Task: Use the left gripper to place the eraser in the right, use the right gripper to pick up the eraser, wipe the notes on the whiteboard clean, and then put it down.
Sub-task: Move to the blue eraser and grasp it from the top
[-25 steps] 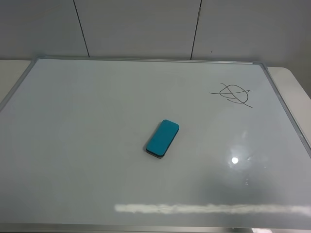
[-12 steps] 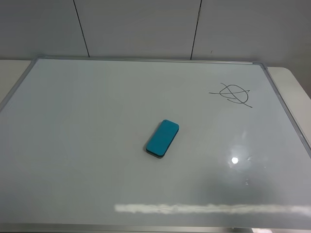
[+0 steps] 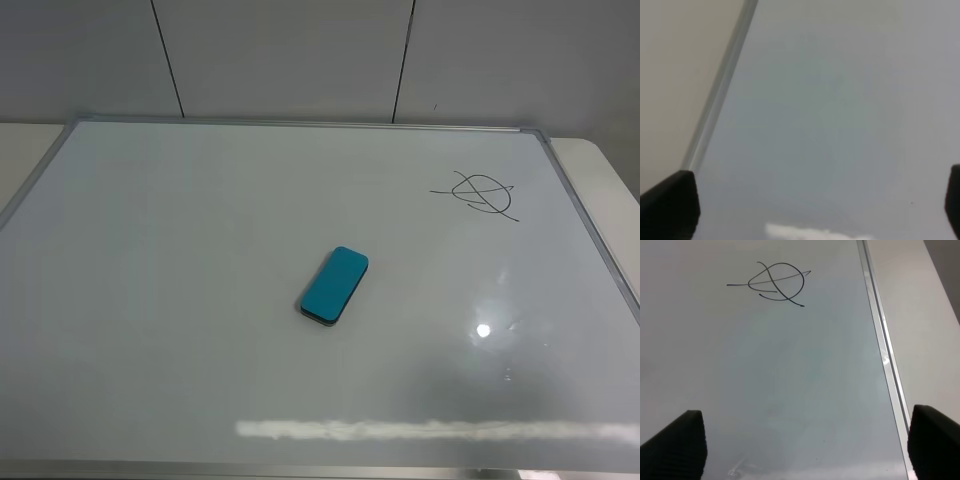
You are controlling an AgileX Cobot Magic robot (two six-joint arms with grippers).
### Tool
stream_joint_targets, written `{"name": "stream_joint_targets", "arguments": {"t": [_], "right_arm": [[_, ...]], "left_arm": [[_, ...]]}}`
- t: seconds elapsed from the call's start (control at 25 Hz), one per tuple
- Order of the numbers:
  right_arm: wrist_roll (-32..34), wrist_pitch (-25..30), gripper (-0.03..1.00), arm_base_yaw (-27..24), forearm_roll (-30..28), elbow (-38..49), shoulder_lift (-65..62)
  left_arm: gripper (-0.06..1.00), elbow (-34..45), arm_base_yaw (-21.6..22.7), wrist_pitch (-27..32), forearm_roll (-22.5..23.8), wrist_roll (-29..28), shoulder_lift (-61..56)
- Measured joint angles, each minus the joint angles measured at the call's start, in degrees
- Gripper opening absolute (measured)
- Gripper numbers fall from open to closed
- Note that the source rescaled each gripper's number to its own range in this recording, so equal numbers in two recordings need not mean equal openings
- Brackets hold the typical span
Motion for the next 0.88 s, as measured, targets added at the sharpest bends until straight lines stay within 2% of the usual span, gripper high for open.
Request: {"name": "stream_joint_targets", "arguments": {"t": [0.52,0.76,0.88], "right_arm": [[0.13,0.0,0.6,0.0,0.0,0.0,0.0],[1.61,-0.01,0.6,0.0,1.16,0.0,0.0],[1.66,0.12,0.6,0.0,4.07,-1.88,2.84]], "left_arm": [[1.0,0.0,0.0,0.0,0.0,0.0,0.0],[1.0,0.0,0.0,0.0,0.0,0.0,0.0],[1.0,0.0,0.0,-0.05,0.0,0.0,0.0]]}}
